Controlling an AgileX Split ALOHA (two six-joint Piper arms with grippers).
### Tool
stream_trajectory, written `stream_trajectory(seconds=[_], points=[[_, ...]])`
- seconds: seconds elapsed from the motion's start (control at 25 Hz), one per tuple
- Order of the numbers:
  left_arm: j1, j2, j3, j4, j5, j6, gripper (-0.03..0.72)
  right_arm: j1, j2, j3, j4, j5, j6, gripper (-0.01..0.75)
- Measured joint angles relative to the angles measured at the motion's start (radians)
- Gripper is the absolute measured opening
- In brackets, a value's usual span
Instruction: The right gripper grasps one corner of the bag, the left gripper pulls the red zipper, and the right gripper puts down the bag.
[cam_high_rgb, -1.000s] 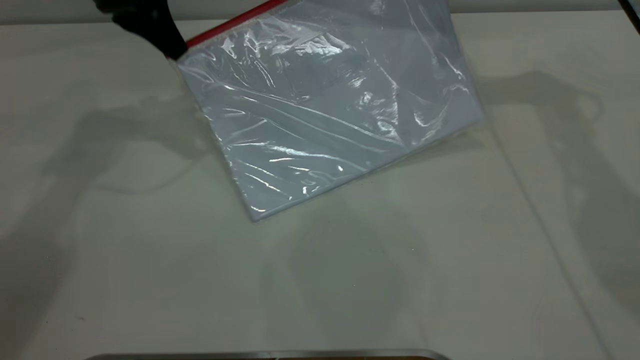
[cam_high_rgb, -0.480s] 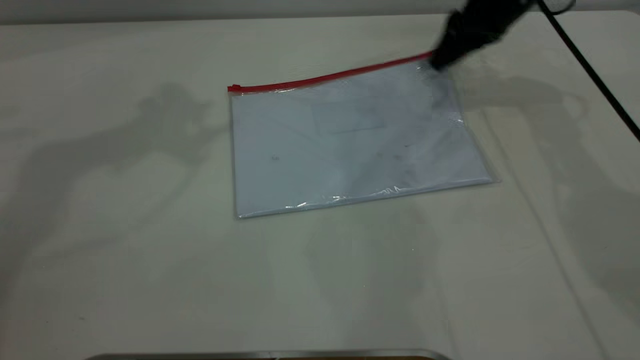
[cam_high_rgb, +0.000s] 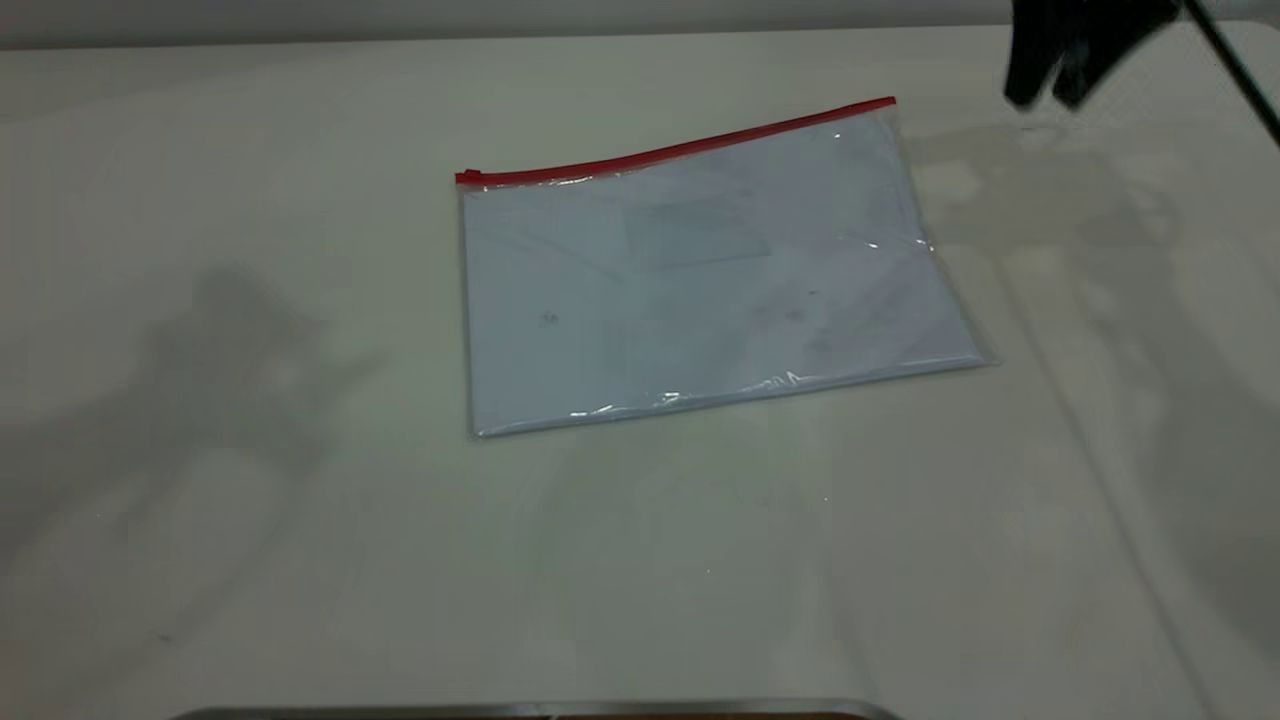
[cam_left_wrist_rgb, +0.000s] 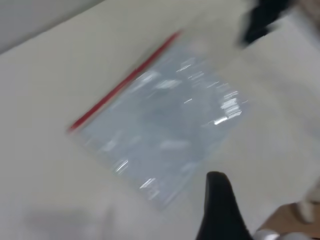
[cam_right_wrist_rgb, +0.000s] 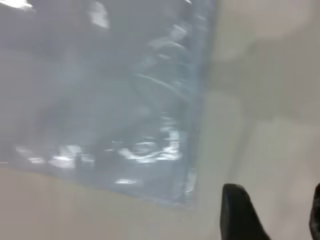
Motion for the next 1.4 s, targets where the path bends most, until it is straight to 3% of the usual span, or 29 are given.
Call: stream_trajectory(seconds=[0.2, 0.48, 0.88, 1.12, 1.4], points=[[0.0, -0.125, 0.124, 0.266, 0.0, -0.175, 0.54, 0.052, -0.243, 0.126, -0.015, 0.007, 0.001, 0.357], [0.0, -0.284, 0.49, 0.418, 0.0, -0.264, 0.54, 0.071, -0.646, 0.468, -0.035, 0.015, 0.001, 0.354], [0.0, -0.521, 0.927, 0.438, 0.0, -0.324, 0.54, 0.073, -1.21, 1.064, -0.036, -0.007, 0.001, 0.354], [0.0, -0.734, 1.03, 0.44, 0.0, -0.327, 0.54, 0.073, -1.464, 1.3, -0.057, -0.075, 0.011, 0.354], [0.0, -1.071, 1.097, 0.441, 0.0, -0.335, 0.54, 0.073, -1.766, 1.509, -0.057, -0.08, 0.089, 0.339]])
